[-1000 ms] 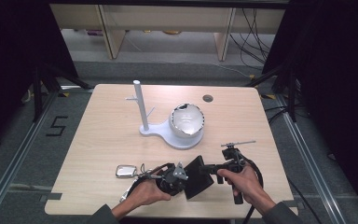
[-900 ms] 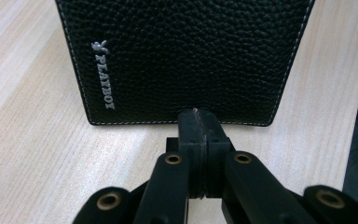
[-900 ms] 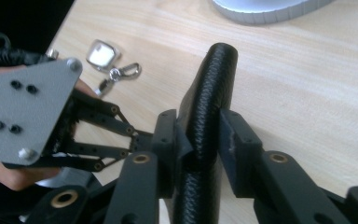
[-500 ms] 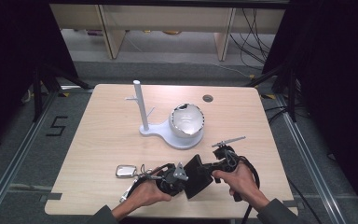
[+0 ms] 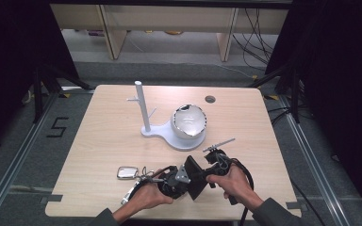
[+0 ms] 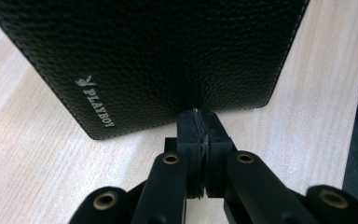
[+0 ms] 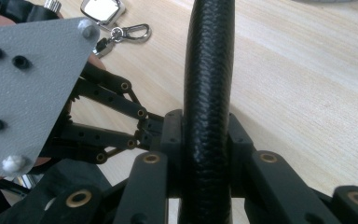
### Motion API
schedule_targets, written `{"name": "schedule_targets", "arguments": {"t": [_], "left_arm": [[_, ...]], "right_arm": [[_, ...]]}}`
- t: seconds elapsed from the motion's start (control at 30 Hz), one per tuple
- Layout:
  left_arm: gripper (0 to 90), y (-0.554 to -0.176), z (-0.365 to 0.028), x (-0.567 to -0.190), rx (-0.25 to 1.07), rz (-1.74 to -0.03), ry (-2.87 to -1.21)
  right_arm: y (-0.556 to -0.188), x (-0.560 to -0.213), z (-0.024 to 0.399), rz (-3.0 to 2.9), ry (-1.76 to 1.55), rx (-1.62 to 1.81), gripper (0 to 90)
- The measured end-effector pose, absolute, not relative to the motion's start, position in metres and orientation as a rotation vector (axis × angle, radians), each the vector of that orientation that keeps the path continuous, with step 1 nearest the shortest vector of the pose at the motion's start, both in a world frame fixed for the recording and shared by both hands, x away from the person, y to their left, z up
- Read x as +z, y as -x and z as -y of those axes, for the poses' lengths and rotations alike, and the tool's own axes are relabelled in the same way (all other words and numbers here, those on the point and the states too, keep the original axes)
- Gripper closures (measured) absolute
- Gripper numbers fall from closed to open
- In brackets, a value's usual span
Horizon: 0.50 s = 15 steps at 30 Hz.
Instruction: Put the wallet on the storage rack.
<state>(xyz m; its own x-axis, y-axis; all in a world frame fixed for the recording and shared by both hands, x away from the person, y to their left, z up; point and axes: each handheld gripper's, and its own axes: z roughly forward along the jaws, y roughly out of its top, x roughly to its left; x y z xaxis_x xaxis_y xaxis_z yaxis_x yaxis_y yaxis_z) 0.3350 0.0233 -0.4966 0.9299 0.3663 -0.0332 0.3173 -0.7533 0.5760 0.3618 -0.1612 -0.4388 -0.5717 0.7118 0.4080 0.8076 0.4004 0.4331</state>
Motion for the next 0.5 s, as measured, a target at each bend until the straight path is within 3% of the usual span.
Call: {"name": "schedule_targets", "arguments": {"t": [0.3, 0.5], "left_arm": [[80.6, -0.334, -0.025, -0.492, 0.087, -0.476, -2.465], [71.4, -0.333, -0.036, -0.474, 0.082, -0.481, -2.411]], "right_arm": [[-0.363, -0.437, 0.165, 2.499, 1.340, -0.905, 76.5], [-0.370, -0.425, 0.175, 2.485, 1.355, -0.960, 76.6]]}}
